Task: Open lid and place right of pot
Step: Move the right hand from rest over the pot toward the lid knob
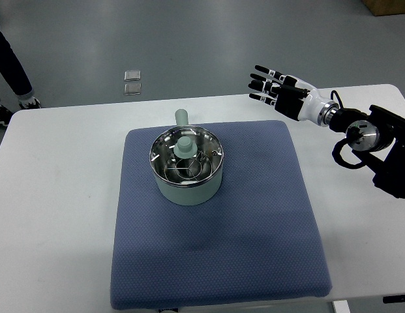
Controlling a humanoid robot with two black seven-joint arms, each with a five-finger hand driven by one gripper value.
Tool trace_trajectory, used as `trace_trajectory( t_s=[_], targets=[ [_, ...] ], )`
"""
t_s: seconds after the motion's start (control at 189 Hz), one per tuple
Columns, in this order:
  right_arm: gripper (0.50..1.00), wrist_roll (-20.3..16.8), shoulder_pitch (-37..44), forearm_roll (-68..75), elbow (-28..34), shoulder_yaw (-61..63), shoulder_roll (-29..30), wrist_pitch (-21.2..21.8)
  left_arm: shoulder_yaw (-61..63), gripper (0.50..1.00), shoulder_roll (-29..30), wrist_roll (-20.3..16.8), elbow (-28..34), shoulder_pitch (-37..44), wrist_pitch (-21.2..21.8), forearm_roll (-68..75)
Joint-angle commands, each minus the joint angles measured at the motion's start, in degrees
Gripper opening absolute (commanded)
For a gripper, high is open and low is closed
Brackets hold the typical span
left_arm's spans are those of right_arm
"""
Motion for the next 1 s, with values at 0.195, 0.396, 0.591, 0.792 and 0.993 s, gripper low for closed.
trace_trajectory(
  t_s=[0.195,0.396,0.591,0.792,0.993],
  targets=[
    [0.934,0.2,-0.1,-3.0,0.2,-0.1,1.0,-0.1,0.1,1.000,0.0,0.2,0.0,0.1,0.0,0.0],
    [0.934,0.4,2.1,-11.8,3.8,-0.2,0.0,0.0,0.1,1.000,0.0,0.2,0.1,0.0,0.0,0.0],
    [0.932,1.7,7.4,-30.2,7.9,-0.7,0.8,0.0,0.1,1.000,0.0,0.2,0.0,0.0,0.0,0.0],
    [0.932,6.5,14.1,-50.3,10.1,-5.2,1.0,1.2,0.1,1.000,0.0,0.2,0.0,0.0,0.0,0.0],
    [0.932,14.2,21.6,-62.9,11.1,-13.1,0.9,4.5,0.1,1.000,0.0,0.2,0.0,0.0,0.0,0.0]
  ],
)
